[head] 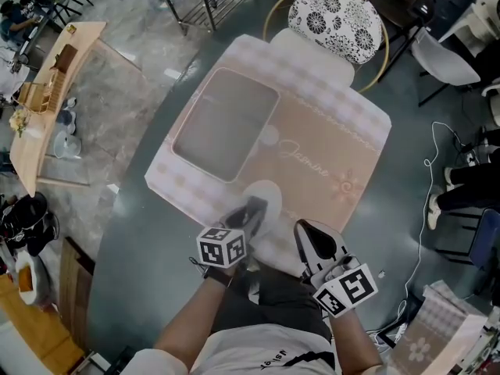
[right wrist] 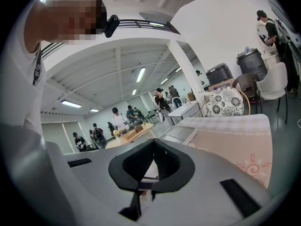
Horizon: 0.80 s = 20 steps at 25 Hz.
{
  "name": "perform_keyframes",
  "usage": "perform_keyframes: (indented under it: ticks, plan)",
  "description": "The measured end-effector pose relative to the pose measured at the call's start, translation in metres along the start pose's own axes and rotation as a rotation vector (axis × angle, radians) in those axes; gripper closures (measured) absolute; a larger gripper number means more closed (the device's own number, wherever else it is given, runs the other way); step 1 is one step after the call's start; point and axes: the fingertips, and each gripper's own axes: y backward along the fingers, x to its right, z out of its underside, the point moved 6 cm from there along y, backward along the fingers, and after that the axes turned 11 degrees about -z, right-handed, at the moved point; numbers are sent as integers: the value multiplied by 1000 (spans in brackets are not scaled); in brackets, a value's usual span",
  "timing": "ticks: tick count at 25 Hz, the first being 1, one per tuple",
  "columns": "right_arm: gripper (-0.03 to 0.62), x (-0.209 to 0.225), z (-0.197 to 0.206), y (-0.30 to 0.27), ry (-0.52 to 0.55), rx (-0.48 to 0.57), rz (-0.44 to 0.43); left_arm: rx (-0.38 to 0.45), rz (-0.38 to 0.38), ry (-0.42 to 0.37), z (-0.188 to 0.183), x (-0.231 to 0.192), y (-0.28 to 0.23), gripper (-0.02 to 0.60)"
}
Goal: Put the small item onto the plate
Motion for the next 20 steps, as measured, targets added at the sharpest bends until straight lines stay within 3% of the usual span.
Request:
perform_keyframes:
  ticks: [4, 11, 20]
  plan:
    - [579, 6, 19, -16, 10, -55, -23, 28, -55, -105, -4, 2, -1, 437]
    - [579, 16, 52, -68, 98, -152, -54, 46, -77, -151, -8, 1, -5, 426]
    - [579, 22, 71, -92, 106, -186, -49, 76, -146, -280, -9, -4, -4, 419]
